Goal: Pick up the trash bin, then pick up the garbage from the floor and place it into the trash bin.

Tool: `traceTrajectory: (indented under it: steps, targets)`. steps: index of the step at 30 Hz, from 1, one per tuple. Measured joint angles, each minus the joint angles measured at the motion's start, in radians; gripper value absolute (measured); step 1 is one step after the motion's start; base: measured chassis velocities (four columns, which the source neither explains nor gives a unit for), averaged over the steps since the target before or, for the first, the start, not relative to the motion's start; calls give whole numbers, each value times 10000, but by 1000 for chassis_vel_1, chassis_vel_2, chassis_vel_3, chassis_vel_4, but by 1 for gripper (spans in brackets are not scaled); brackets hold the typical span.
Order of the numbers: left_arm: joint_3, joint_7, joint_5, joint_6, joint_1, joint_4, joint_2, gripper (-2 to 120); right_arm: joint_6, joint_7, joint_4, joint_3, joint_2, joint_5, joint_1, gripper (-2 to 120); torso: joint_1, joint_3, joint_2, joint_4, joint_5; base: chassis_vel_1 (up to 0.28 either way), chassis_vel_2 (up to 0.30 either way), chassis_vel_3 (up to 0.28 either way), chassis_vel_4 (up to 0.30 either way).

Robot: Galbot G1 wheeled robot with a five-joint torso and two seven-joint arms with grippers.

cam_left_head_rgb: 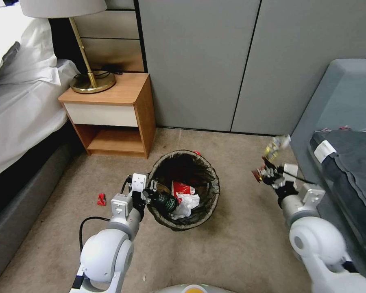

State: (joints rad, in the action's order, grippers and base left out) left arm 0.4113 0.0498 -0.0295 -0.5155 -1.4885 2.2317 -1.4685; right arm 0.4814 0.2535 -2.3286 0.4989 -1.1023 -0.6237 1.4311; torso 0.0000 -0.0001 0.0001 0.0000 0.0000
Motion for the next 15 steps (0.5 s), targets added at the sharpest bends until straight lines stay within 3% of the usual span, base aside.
traceTrajectory:
  steps: [2, 6, 15]
  targets:
    - [-33, -16, 12, -65, 47, -35, -21, 5, 401, 41, -758, -346, 687, -763, -66, 0, 0, 0, 0, 1, 1, 0, 0, 0, 0]
    - [-94, -29, 40, -107, 74, -83, -72, 5, 612, -138, -1402, -996, 1233, -1473, -206, 0, 0, 0, 0, 0, 0, 0, 0, 0, 0]
    - [-179, -51, 70, -173, 173, -136, -197, 5, 479, -556, -1064, -2797, 1325, -886, -455, 0, 0, 0, 0, 0, 1, 0, 0, 0, 0]
